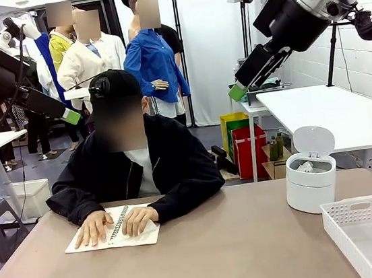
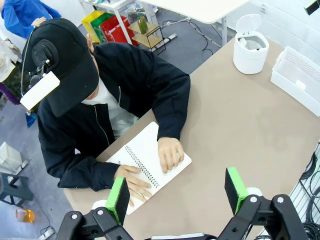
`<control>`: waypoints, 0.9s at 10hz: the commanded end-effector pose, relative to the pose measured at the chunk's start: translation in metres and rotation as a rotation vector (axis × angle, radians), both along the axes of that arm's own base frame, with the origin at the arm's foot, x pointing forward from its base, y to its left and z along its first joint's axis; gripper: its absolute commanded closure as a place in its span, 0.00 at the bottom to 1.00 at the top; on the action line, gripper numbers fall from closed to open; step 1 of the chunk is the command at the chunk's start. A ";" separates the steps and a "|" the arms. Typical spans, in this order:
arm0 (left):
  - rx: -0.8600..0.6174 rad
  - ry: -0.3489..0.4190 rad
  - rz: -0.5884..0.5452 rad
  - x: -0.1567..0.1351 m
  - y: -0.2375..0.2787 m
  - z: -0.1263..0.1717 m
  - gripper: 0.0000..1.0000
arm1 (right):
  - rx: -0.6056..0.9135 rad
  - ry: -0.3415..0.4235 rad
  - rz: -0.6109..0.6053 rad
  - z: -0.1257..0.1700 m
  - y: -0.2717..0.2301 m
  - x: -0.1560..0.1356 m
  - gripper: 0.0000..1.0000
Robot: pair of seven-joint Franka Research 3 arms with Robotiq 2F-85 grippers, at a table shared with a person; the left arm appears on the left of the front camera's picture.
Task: Sort the paper based on its condition.
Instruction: If a person hands you a paper, place it in the Organizing basket , and if it's crumpled, put it in the Trash can.
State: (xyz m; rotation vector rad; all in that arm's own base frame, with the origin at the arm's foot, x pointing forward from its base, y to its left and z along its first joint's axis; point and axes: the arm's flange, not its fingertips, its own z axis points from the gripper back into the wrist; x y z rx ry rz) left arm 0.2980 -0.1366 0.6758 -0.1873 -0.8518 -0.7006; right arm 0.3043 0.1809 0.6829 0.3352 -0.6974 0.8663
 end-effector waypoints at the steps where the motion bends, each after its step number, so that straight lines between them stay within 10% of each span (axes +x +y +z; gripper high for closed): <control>1: -0.003 -0.004 0.001 0.000 0.001 0.000 0.00 | 0.002 0.006 -0.002 -0.001 0.000 0.001 0.00; 9: -0.003 -0.004 0.001 0.000 0.001 0.000 0.00 | 0.002 0.006 -0.002 -0.001 0.000 0.001 0.00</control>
